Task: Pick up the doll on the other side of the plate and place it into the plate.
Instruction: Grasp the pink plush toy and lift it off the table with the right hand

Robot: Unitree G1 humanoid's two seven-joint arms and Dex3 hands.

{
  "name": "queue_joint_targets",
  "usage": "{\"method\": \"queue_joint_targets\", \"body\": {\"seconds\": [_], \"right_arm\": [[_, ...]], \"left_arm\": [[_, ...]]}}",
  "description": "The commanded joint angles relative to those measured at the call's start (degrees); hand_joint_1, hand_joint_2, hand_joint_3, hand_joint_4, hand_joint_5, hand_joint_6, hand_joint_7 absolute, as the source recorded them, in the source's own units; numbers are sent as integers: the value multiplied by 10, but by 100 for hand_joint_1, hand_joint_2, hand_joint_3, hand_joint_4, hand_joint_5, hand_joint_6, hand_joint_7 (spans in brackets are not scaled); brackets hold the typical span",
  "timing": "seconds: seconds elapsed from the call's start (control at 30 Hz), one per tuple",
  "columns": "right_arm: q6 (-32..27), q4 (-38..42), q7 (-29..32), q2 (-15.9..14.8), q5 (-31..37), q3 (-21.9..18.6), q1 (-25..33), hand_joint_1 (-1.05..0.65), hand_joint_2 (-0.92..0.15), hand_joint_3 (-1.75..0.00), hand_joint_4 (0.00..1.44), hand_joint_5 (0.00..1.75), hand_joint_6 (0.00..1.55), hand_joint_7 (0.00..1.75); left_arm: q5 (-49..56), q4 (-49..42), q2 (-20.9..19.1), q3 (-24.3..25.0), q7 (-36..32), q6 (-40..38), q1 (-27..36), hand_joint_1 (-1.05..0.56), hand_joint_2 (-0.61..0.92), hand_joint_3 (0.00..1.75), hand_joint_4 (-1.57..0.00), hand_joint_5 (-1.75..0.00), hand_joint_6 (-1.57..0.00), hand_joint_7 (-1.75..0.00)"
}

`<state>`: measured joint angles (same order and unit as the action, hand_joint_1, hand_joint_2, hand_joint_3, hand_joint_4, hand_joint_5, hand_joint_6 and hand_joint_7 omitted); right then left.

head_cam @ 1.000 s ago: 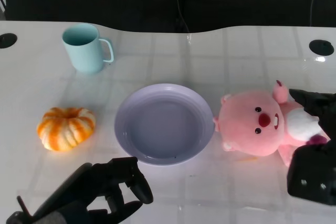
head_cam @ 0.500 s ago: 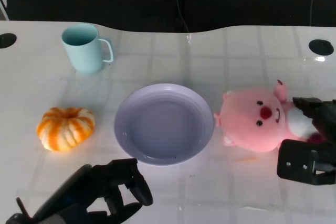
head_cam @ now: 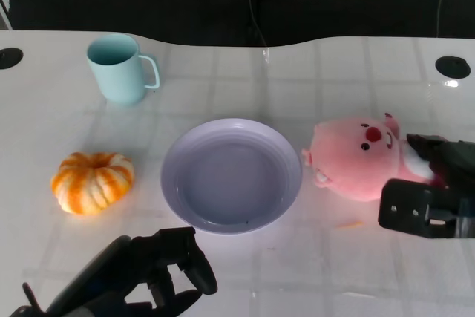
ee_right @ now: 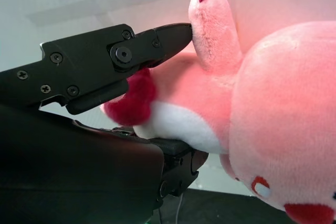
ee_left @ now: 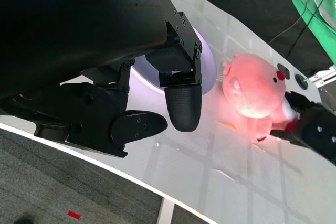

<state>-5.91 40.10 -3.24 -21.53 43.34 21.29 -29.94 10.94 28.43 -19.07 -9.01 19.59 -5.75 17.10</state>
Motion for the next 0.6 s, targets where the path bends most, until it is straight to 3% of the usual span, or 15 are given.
{"method": "queue_joint_targets", "body": {"seconds": [0.03,0.23,0.27,0.3,0.33,0.37,0.4,0.43,0.47,0.5,0.57,0.6], "right_arm": [[7,67,5,14,-14,12,-13,-63,-92,-9,28,17,35,4],[22,150,85,39,-33,6,-37,-45,-92,-21,50,12,56,6],[33,162,124,43,-38,0,-37,-44,-92,-22,51,12,57,6],[42,172,154,46,-42,-3,-38,-33,-92,-17,66,14,77,9],[54,179,204,48,-44,-8,-36,-29,-92,-15,71,15,84,9],[64,184,243,48,-45,-10,-35,-24,-92,-10,84,61,102,17],[70,188,264,48,-46,-10,-36,-21,-92,-12,83,127,107,47],[75,192,280,49,-49,-12,-37,-20,-92,-14,83,150,100,72],[76,195,284,49,-53,-13,-40,-20,-91,-20,84,165,93,99],[77,195,284,49,-59,-14,-41,-21,-90,-24,83,168,89,108],[77,195,285,48,-67,-15,-42,-21,-80,-44,81,167,90,104],[78,194,286,48,-71,-16,-41,-23,-77,-52,80,172,85,118]], "left_arm": [[8,12,-4,-1,-5,-2,7,-15,89,52,-57,-163,-60,-129],[31,23,-7,-4,-6,0,16,-16,90,49,-62,-158,-62,-124],[32,24,-7,-3,-6,0,18,-16,90,49,-62,-158,-62,-124],[32,25,-7,-2,-5,0,19,-16,90,49,-62,-159,-62,-124],[31,28,-7,-1,-4,-3,20,-16,90,48,-62,-159,-62,-124],[30,31,-7,1,-3,-7,21,-16,90,48,-61,-159,-62,-124],[29,32,-7,2,-2,-9,21,-16,90,48,-61,-158,-62,-124],[28,33,-7,4,-1,-9,21,-16,90,48,-60,-158,-62,-123],[27,32,-8,5,-1,-7,21,-15,90,48,-61,-158,-62,-123],[28,31,-9,5,0,-7,20,-15,90,48,-61,-158,-62,-123],[27,28,-10,6,1,-5,18,-16,91,48,-61,-157,-62,-123],[26,26,-10,6,1,-3,17,-16,91,47,-62,-157,-62,-123]]}}
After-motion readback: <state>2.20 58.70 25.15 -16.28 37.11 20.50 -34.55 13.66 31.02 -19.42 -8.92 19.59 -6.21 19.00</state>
